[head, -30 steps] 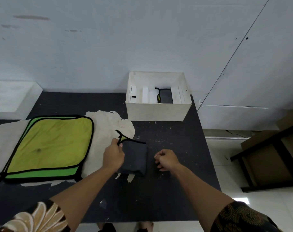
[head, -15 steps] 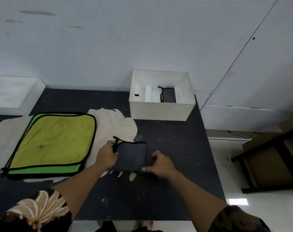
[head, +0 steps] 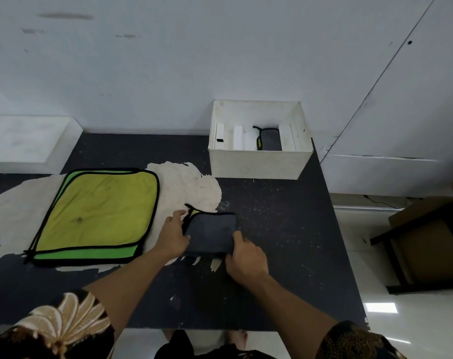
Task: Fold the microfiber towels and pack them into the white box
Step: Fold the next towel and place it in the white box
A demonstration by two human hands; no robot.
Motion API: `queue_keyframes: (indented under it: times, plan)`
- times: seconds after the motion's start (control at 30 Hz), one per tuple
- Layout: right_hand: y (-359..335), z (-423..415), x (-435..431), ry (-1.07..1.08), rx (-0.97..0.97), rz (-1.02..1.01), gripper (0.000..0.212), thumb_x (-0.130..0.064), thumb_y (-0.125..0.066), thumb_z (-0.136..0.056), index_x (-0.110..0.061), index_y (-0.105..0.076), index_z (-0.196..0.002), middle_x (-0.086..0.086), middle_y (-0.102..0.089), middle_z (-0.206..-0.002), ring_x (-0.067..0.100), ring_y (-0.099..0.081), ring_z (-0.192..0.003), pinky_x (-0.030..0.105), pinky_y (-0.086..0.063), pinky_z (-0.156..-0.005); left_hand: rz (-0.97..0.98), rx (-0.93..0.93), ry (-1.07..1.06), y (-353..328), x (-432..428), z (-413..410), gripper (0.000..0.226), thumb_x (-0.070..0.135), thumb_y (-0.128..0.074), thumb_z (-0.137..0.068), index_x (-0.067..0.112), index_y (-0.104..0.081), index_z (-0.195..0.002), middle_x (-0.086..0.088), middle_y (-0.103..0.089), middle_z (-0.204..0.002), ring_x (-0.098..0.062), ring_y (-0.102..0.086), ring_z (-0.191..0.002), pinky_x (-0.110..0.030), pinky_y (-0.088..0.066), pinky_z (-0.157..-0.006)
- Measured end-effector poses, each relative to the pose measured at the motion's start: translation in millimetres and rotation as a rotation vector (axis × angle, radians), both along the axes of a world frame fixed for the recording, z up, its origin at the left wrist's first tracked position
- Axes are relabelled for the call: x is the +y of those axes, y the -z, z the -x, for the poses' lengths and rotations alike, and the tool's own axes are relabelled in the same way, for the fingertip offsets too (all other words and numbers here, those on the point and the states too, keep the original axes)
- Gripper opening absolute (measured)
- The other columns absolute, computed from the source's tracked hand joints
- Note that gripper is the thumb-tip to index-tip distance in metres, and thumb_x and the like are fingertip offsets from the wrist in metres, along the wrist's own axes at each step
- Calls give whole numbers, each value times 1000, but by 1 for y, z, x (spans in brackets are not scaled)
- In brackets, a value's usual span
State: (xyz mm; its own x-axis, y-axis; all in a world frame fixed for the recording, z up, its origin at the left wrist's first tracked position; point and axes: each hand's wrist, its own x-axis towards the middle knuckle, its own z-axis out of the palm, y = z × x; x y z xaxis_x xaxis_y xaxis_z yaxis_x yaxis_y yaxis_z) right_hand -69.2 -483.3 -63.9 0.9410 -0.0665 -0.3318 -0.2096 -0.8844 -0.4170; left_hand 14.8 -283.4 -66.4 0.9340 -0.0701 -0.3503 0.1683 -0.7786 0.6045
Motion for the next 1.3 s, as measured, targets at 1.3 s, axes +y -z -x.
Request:
queue_keyframes:
  times: [1.3]
  plan:
    - [-15, -48, 3, 581, 374, -354, 36, -19, -67, -80, -4, -65, -113, 13, -68, -112, 28, -67, -98, 32, -58, -77, -244, 76, -16, 5, -10, 9, 19, 23, -52, -95, 7, -50, -106, -13, -61, -106, -21, -52, -85, -31, -40, -70]
